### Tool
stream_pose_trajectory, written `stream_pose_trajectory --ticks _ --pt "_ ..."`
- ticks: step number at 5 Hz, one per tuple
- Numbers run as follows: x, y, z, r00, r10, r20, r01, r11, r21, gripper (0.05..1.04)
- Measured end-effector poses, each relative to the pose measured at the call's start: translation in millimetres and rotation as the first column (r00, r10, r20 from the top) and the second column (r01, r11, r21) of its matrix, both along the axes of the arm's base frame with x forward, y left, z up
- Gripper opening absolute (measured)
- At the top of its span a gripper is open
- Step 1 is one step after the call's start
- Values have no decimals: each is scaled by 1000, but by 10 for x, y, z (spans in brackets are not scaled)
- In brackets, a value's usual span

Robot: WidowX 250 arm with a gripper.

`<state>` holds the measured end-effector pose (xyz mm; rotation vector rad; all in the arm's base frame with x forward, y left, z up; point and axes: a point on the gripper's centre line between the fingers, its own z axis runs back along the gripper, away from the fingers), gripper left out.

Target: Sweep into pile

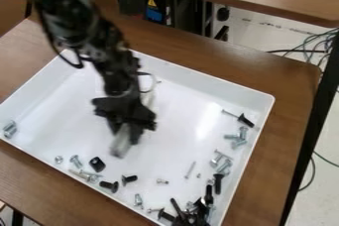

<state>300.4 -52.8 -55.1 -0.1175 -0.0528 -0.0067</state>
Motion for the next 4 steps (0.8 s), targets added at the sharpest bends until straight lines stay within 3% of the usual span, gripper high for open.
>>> stream_pose_trajectory --ticks 2,4 --pt "245 -604 17 993 -113 -22 112 993 -24 353" --pt "189 -723 136 989 -140 -47 139 990 -23 353"
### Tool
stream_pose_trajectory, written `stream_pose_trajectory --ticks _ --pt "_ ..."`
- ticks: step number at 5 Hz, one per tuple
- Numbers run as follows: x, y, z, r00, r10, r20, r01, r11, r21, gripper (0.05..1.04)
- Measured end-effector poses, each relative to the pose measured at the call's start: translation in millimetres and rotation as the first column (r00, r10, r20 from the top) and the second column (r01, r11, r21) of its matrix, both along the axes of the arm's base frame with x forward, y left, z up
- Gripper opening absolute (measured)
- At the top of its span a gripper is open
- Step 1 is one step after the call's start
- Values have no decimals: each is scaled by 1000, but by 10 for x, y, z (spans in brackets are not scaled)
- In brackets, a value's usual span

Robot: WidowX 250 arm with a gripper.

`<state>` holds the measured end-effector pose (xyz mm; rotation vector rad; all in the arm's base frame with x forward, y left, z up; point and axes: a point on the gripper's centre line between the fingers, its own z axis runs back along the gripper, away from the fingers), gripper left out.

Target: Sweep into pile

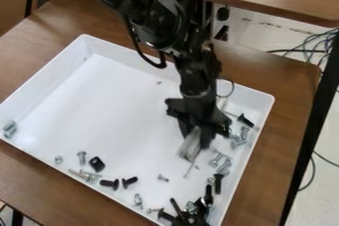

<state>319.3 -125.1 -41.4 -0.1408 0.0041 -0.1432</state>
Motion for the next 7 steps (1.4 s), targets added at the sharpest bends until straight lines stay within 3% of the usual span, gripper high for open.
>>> stream_pose_trajectory --ticks 2,3,4,5,6,7 --pt "-25 217 364 997 30 67 -30 1000 -2 353" --pt "13 574 553 988 109 108 -110 994 4 353" --pt "2 921 604 978 178 106 -181 983 22 353" --pt "-85 1420 488 945 315 87 -319 947 32 353" --pt "-258 1905 205 904 426 34 -427 903 42 353" --pt "-377 2173 51 889 459 9 -459 888 35 353"
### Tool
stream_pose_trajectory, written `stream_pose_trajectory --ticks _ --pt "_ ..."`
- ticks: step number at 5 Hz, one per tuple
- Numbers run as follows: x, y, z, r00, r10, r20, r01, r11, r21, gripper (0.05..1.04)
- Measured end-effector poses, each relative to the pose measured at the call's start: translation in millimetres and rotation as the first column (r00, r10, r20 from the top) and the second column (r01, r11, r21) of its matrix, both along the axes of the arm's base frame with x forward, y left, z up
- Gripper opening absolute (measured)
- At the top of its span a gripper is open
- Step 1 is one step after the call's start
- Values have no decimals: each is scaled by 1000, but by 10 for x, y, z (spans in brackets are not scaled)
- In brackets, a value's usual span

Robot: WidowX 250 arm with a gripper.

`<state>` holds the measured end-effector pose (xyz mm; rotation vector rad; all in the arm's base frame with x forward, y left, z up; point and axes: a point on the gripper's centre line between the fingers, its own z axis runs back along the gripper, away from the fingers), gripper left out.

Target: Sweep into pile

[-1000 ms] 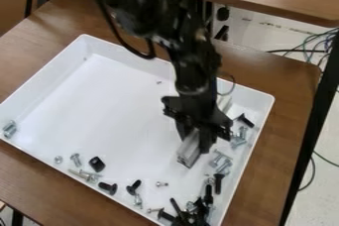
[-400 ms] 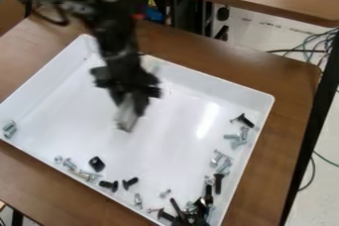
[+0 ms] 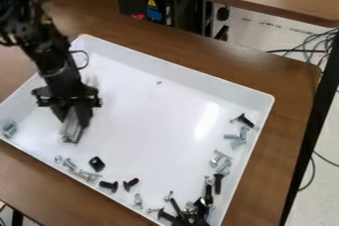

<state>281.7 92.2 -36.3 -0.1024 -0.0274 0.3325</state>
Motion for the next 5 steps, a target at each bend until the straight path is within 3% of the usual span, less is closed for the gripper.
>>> stream_pose_trajectory --ticks 1,2,3,4,5 --pt "-19 15 -68 1000 -9 -8 9 1000 -1 418" --pt "-55 -10 -83 999 -23 -32 23 1000 16 751" --pt "-80 -31 113 998 -45 -39 47 997 65 1004" --pt "-68 -202 440 996 -89 -17 90 986 143 1012" --pt "1 -662 617 979 -203 27 196 966 169 1001"
